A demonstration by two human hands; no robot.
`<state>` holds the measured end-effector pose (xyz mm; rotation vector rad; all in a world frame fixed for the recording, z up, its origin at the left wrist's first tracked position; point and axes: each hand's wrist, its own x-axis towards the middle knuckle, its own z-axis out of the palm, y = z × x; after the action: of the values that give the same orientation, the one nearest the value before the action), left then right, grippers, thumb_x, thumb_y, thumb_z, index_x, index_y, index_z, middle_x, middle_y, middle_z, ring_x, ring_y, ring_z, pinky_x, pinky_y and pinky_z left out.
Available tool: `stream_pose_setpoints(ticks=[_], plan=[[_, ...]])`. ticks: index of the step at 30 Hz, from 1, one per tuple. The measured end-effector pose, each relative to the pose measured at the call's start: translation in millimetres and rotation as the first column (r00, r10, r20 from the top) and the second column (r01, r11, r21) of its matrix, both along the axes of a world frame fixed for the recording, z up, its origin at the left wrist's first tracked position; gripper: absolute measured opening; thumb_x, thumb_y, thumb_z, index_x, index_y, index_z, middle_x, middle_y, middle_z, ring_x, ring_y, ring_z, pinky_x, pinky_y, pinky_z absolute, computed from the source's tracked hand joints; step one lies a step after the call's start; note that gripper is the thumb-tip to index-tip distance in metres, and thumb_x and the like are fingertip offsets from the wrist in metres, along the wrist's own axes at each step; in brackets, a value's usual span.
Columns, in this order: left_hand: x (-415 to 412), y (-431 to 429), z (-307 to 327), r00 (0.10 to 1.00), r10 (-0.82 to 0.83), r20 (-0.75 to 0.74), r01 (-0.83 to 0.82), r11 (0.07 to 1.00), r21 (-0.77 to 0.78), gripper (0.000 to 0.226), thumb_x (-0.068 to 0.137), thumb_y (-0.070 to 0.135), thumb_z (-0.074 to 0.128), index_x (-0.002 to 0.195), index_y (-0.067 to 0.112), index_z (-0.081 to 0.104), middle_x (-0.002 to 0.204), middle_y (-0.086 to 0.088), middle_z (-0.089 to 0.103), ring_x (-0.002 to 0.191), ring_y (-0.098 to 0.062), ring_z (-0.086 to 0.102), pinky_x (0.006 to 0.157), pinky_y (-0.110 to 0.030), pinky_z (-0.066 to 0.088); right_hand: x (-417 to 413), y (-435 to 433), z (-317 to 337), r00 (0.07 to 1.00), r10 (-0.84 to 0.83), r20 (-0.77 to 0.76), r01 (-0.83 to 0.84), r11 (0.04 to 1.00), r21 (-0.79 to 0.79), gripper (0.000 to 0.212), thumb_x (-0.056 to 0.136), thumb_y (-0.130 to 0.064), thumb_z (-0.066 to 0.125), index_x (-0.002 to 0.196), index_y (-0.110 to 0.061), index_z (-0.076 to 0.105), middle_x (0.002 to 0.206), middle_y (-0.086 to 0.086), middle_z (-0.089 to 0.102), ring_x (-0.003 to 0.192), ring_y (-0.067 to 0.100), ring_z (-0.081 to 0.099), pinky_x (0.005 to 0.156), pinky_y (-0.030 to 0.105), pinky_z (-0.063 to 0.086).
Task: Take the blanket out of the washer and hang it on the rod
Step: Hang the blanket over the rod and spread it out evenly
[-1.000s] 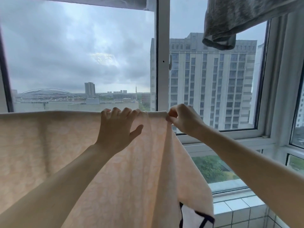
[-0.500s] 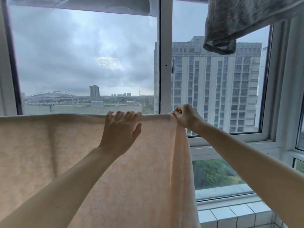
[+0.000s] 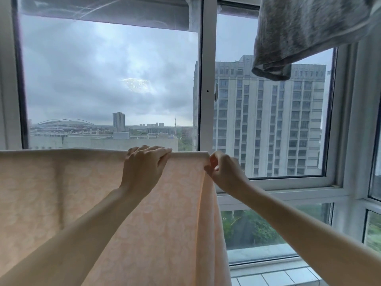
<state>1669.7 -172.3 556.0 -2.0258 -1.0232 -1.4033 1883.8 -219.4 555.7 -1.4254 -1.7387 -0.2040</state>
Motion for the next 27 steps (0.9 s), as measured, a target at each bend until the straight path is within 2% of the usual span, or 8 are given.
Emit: stream_pose_setpoints(ticks=[3,5,8,12,16,21,24,27], plan=[[-1,-5,2,1.000,-0.012,0.029,0.012,1.000,0.000,0.016,0.092,0.032,0.063,0.095,0.024,0.076,0.088,0.008,0.075,0.079,-0.018,0.068,0.082,-0.039,0.050,1,1,-1,0.999,-0.026,-0.031,0.027,0.999,0.018,0.011,0.094,-0.012,0.056,0.085,-0.007,0.059,0.080,0.011,0.064,0.073,0.024,0.064,0.069,0.043,0.057],[-1,-9,5,0.999,-0.005,0.039,0.005,1.000,0.014,0.015,0.092,0.028,0.063,0.092,0.021,0.076,0.083,0.006,0.074,0.075,-0.020,0.068,0.077,-0.038,0.051,1,-2,2,0.997,-0.013,-0.072,0.015,0.999,0.029,0.013,0.096,-0.011,0.052,0.086,-0.005,0.059,0.079,0.010,0.064,0.070,0.022,0.062,0.068,0.042,0.056],[1,-15,10,0.999,0.037,-0.021,-0.035,0.996,0.082,0.016,0.092,0.025,0.062,0.087,0.016,0.075,0.077,0.002,0.074,0.069,-0.021,0.069,0.067,-0.031,0.050,2,-5,14,0.994,0.007,-0.109,0.001,0.997,0.077,0.016,0.098,-0.007,0.046,0.090,-0.005,0.060,0.073,0.002,0.059,0.058,0.012,0.052,0.053,0.020,0.049],[6,-15,26,0.997,0.075,-0.003,-0.075,0.994,0.084,0.025,0.096,0.028,0.055,0.083,0.016,0.072,0.072,0.003,0.070,0.060,-0.023,0.065,0.054,-0.024,0.035,9,6,38,0.992,0.001,-0.130,0.018,0.989,0.144,0.021,0.098,-0.007,0.047,0.084,-0.003,0.063,0.070,0.004,0.061,0.054,0.009,0.050,0.047,0.013,0.042],[14,-8,37,0.998,0.064,0.030,-0.063,0.997,-0.034,0.025,0.097,0.027,0.054,0.083,0.015,0.071,0.074,0.002,0.071,0.068,-0.020,0.065,0.058,-0.026,0.036,18,25,52,0.998,0.011,-0.066,-0.007,0.998,0.060,0.019,0.096,-0.011,0.054,0.092,0.000,0.069,0.075,0.005,0.064,0.060,0.011,0.055,0.064,0.027,0.051],[3,-5,17,0.994,-0.085,0.076,0.089,0.995,-0.044,0.014,0.094,0.021,0.060,0.092,0.017,0.073,0.085,0.006,0.072,0.080,-0.010,0.061,0.074,-0.027,0.046,23,28,36,0.999,0.043,0.008,-0.042,0.993,-0.107,0.017,0.091,-0.013,0.060,0.078,-0.007,0.069,0.065,0.000,0.062,0.057,0.007,0.053,0.058,0.024,0.045],[-5,-4,13,0.988,-0.139,0.062,0.142,0.989,-0.048,0.015,0.095,0.019,0.058,0.095,0.014,0.072,0.088,0.004,0.072,0.085,-0.011,0.060,0.080,-0.033,0.051,7,20,38,0.998,0.064,0.006,-0.064,0.998,-0.025,0.016,0.091,0.000,0.055,0.088,-0.005,0.069,0.078,0.001,0.064,0.061,0.004,0.053,0.058,0.012,0.044],[-13,-5,9,0.988,-0.149,0.049,0.150,0.989,-0.016,0.016,0.095,0.019,0.057,0.096,0.012,0.071,0.088,0.003,0.071,0.087,-0.014,0.058,0.081,-0.035,0.050,-16,9,40,0.994,0.100,0.034,-0.103,0.990,0.100,0.028,0.088,0.010,0.049,0.103,-0.003,0.068,0.098,0.004,0.067,0.080,0.008,0.059,0.073,0.008,0.045]])
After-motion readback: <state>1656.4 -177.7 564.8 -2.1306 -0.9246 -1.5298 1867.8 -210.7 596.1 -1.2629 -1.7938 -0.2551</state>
